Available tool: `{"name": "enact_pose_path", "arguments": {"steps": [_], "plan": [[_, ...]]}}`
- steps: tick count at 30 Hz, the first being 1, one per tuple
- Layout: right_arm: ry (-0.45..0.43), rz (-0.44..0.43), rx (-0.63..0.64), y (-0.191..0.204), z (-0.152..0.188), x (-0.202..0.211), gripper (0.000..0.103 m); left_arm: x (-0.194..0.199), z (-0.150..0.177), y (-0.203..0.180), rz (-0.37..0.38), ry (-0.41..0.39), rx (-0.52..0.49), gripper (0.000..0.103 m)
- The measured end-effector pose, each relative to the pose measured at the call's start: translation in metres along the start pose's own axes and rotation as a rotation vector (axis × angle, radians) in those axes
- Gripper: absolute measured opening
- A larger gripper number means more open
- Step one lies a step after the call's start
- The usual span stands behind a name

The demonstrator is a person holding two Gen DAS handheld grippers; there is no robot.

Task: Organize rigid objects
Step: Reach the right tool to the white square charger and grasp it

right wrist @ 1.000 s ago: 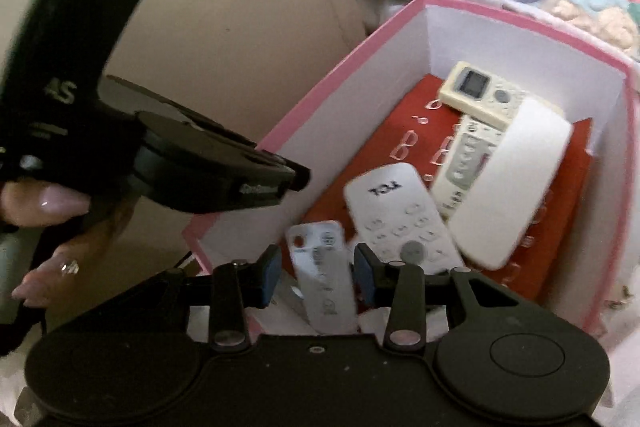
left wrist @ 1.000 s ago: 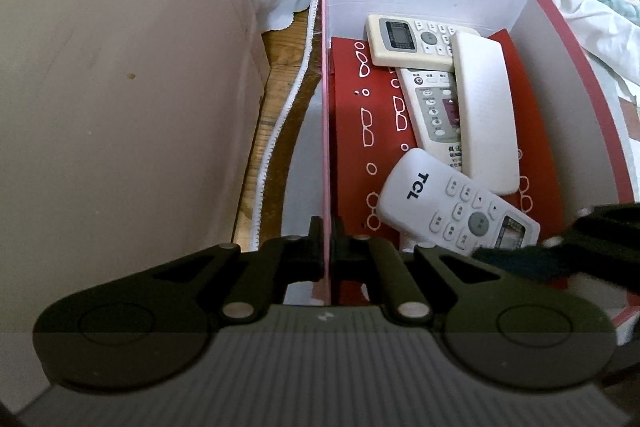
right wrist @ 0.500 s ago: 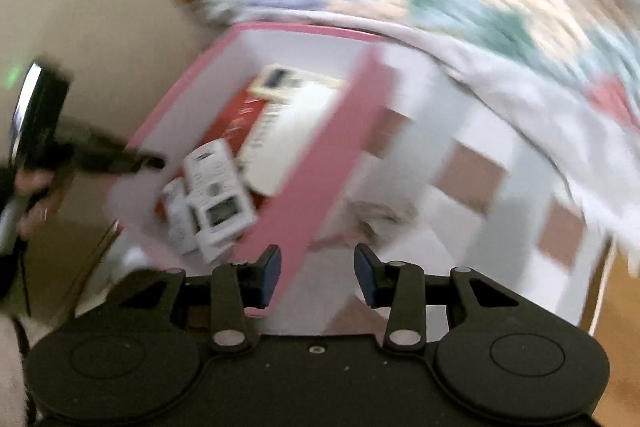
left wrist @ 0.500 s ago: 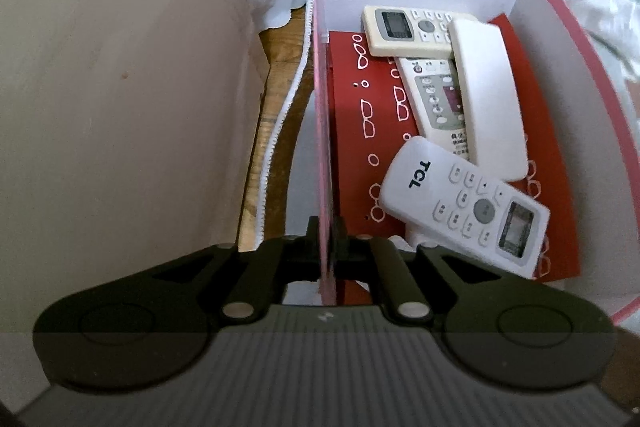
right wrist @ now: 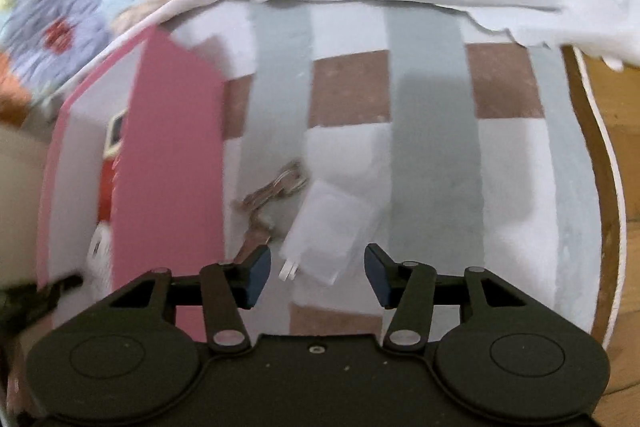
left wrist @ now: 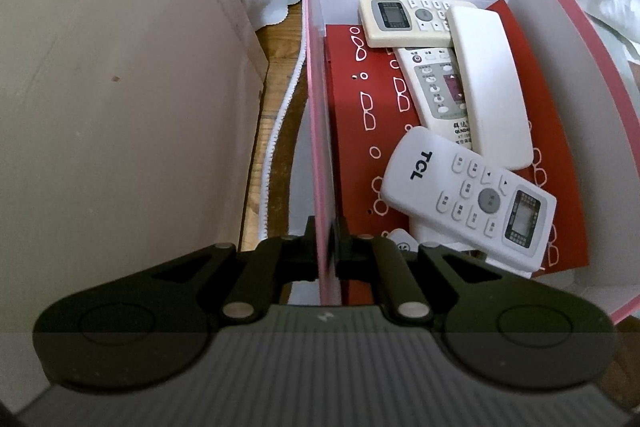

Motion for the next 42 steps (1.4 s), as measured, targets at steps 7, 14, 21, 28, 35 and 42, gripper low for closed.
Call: {"name": "enact_pose_path", "arguments": {"steps": [7,14,21,28,35,42], "plan": [[-0.028,0.072,-0.047,-0.001,-0.005,-0.025,0.061,-0.002,0.001,-0.001,0.006,0.009,0.003,0.006],[-0.057,0.098,-0.001,0.002,-0.009,-0.032,0.065,-0.002,0.004,0.000,0.009,0.011,-0.002,0.006],[-0.100,0.075,0.052,-0.001,-0.006,-0.026,0.063,0.000,0.002,0.000,0.003,0.010,0.007,0.006],[-0.068,0.106,0.079,0.005,-0.003,-0.028,0.065,-0.001,0.002,-0.001,-0.010,0.019,0.009,0.006],[-0.102,0.202,0.244,0.018,0.004,-0.033,0.064,-0.001,0.001,-0.001,-0.014,0.022,0.012,0.006],[-0.109,0.132,0.191,0.011,0.002,-0.013,0.063,-0.001,0.001,0.000,-0.012,0.027,0.020,0.007]]}}
Point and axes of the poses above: each gripper's, at about its wrist camera, not at the fingertips, and x roughly against the way its jaws point, y to its left, z to its underside, the point moved 7 cm from there along -x, roughly the way its jaws point, and after that the axes turned 4 degrees about y, right-handed, at the moved point
